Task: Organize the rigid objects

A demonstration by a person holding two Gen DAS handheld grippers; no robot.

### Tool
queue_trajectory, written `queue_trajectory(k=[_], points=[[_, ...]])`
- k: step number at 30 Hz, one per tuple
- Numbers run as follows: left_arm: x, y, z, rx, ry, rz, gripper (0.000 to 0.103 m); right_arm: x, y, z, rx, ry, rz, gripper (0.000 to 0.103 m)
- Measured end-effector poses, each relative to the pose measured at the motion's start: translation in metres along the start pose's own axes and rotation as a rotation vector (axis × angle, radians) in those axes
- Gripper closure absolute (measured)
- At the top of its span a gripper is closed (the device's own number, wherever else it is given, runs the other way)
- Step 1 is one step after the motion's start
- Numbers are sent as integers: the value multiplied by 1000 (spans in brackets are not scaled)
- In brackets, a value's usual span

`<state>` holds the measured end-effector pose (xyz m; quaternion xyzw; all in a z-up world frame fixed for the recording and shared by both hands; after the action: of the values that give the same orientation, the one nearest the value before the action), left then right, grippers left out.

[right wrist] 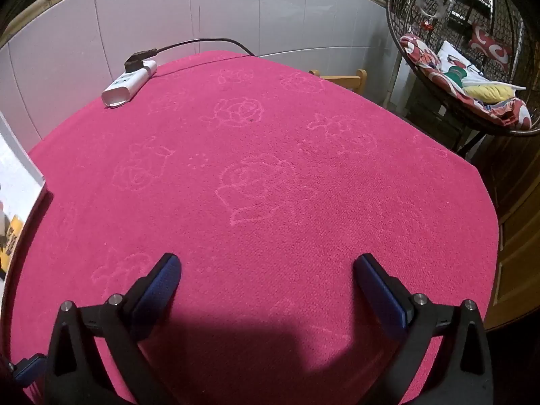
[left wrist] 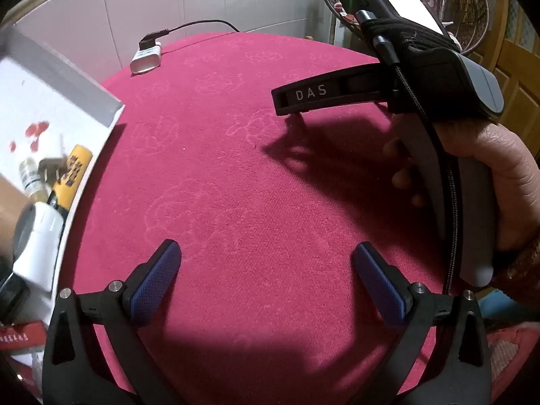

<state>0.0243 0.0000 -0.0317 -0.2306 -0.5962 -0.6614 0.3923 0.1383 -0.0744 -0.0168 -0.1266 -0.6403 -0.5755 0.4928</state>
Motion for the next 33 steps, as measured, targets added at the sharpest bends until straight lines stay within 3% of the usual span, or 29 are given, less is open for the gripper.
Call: queue_trajectory(k=[33], points=[[0,0,-1,1,-1,1,0,0,0,-1,2,-2,0,0]])
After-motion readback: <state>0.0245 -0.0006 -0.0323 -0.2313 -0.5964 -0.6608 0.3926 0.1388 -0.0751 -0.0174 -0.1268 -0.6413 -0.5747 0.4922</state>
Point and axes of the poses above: each gripper's, at about its wrist camera, not at the fingertips, and x roughly against the way its jaws point, z to its left, y to its top, the point moved 4 cm from there along -x, roughly the way its jaws point, and after that the axes turned 14 degrees about y, right-handed, at the moved point
